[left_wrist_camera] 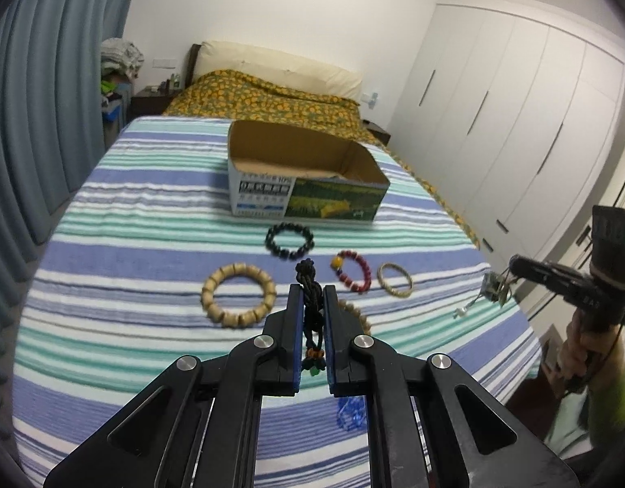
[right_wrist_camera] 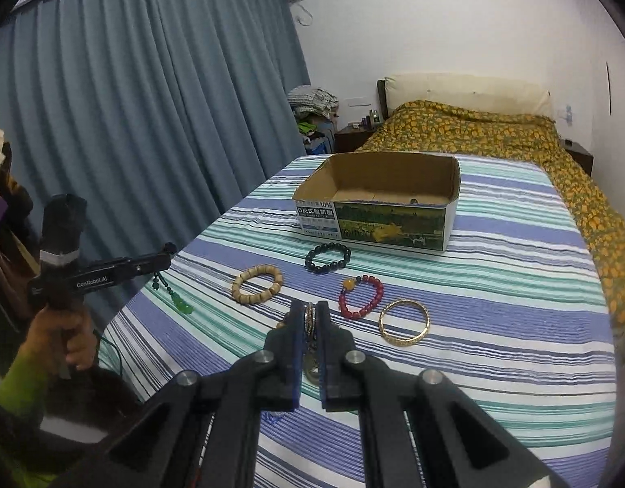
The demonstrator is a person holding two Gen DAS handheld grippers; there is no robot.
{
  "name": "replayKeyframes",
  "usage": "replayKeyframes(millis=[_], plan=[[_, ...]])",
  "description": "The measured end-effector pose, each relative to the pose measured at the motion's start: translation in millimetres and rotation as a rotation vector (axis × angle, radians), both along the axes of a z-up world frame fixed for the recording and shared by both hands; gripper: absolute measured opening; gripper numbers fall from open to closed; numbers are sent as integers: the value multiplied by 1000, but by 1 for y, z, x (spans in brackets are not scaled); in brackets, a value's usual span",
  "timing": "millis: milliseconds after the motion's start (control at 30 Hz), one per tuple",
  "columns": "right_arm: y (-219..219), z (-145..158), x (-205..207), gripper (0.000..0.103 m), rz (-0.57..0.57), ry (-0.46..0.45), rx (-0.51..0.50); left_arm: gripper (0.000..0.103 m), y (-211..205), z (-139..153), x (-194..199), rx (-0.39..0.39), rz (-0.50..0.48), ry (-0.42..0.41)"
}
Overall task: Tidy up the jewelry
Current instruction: 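Carry the pendant and silver keychain into the cardboard box and open both tools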
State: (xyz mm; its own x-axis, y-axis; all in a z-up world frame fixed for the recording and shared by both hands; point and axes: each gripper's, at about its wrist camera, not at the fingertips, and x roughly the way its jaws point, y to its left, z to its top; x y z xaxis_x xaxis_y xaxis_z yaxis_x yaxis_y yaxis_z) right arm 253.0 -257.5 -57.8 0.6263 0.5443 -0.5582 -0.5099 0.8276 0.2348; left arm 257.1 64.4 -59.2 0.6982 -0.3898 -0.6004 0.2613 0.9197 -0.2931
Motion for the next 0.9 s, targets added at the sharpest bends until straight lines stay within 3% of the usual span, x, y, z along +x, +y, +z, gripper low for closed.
replayKeyframes(millis=[267, 533, 800, 900], plan=[[9, 20, 39, 6, -1, 15, 5, 7, -4, 30, 52, 14, -24, -13], [36, 53, 141, 6, -11, 1, -31, 7, -12, 63, 162, 24, -46, -1], [73, 60, 268, 6, -51, -27, -127, 7, -47, 50, 276, 112, -68, 67], [82, 44, 314, 6, -64, 44, -126, 7, -63, 36, 314, 155, -71, 105]])
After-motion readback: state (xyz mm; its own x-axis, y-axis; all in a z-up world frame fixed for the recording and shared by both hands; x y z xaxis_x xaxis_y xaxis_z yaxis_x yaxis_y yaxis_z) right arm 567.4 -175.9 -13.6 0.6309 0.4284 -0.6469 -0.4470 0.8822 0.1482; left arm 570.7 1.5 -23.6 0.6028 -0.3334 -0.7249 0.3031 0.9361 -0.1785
